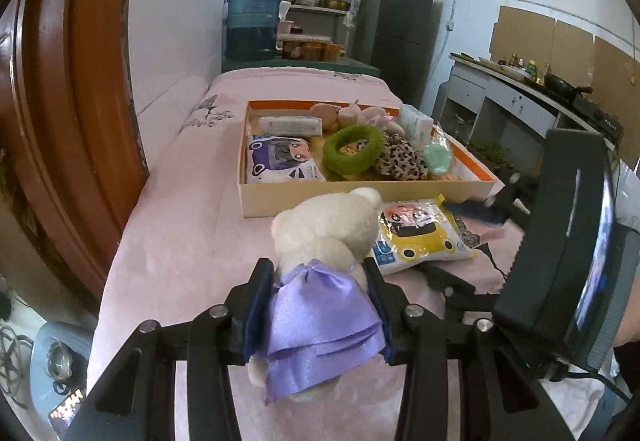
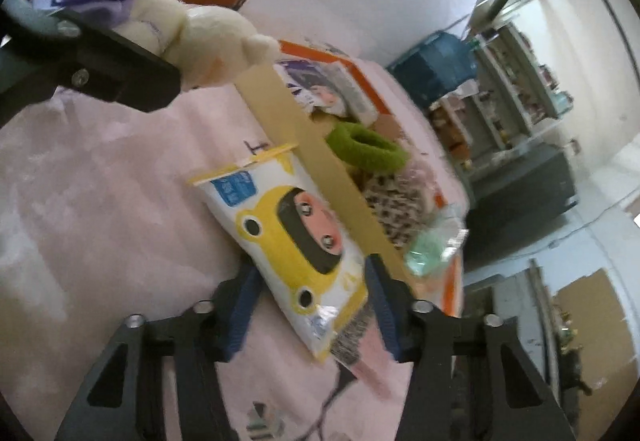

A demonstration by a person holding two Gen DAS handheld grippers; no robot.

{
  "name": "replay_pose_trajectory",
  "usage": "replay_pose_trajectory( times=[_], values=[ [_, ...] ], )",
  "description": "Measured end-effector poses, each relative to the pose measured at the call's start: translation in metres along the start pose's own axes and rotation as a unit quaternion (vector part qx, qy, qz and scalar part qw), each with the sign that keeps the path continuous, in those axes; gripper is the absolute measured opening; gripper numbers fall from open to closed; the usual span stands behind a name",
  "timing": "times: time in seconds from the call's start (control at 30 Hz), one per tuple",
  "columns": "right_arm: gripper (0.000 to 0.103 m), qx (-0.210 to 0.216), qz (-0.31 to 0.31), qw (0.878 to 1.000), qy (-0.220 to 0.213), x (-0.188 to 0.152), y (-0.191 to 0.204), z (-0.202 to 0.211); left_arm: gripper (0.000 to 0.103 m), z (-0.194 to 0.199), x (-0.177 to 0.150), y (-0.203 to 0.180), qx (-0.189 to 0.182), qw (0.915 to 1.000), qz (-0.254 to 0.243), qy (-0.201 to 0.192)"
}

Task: Organize soft objects
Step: 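Grasp the plush bunny with the left tool while the right tool grasps the yellow wipes pack, then carry the bunny and yellow wipes pack over the box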

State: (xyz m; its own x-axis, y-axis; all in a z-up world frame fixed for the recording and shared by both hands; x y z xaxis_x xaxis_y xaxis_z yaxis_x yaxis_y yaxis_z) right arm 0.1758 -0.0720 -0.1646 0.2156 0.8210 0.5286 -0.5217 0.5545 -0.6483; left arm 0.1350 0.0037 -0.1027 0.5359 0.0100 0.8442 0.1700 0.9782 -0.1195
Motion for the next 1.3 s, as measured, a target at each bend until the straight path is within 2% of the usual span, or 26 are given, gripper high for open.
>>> replay_pose_trajectory(
  times=[0.07, 0.2, 0.33, 0.47, 0.63, 0.83, 1.2, 1.3],
  values=[
    [0.028, 0.023, -0.011, 1.000, -0.002, 0.001, 0.001, -0.004, 0.044, -0.001, 0.000, 0.003, 0.001, 1.0000, 0.005, 0.001],
    [0.022, 0.028, -0.034, 0.999, 0.001, 0.006, -0.002, -0.011, 0.044, -0.001, -0.001, 0.008, 0.001, 0.9998, 0.021, 0.002],
    [0.017, 0.054, -0.111, 0.992, -0.016, 0.007, -0.020, -0.003, 0.044, 0.005, -0.002, 0.010, 0.004, 0.9996, 0.029, -0.004],
    [0.014, 0.089, -0.186, 0.978, -0.038, 0.007, -0.039, 0.014, 0.044, 0.009, 0.000, 0.012, 0.006, 0.9993, 0.038, -0.007],
    [0.014, 0.146, -0.294, 0.943, -0.048, 0.000, -0.060, 0.027, 0.044, 0.016, 0.005, 0.008, 0.002, 0.9987, 0.048, -0.014],
    [0.013, 0.161, -0.364, 0.916, -0.056, -0.007, -0.070, 0.042, 0.044, 0.025, 0.016, -0.002, -0.001, 0.9989, 0.041, -0.024],
    [0.012, 0.159, -0.418, 0.891, -0.071, -0.013, -0.087, 0.073, 0.045, 0.029, 0.043, -0.011, 0.005, 0.9991, 0.031, -0.029],
    [0.012, 0.155, -0.424, 0.889, -0.077, -0.011, -0.097, 0.077, 0.045, 0.026, 0.050, -0.013, 0.009, 0.9991, 0.028, -0.030]
  ],
)
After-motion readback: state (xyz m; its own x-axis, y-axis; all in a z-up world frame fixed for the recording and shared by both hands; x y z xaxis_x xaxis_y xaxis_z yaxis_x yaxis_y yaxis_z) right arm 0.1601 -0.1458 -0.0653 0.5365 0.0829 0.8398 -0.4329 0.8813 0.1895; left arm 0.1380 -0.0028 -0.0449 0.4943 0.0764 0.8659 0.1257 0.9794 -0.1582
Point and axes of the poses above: each gripper's, at about its wrist camera, not at the fingertips, and z roughly against the way its jaws point, y to its left, x to its top, the point moved 4 cm from there along -z, roughly the way its jaws point, and after that the axes turned 8 degrees about -y, right-handed, at the moved point
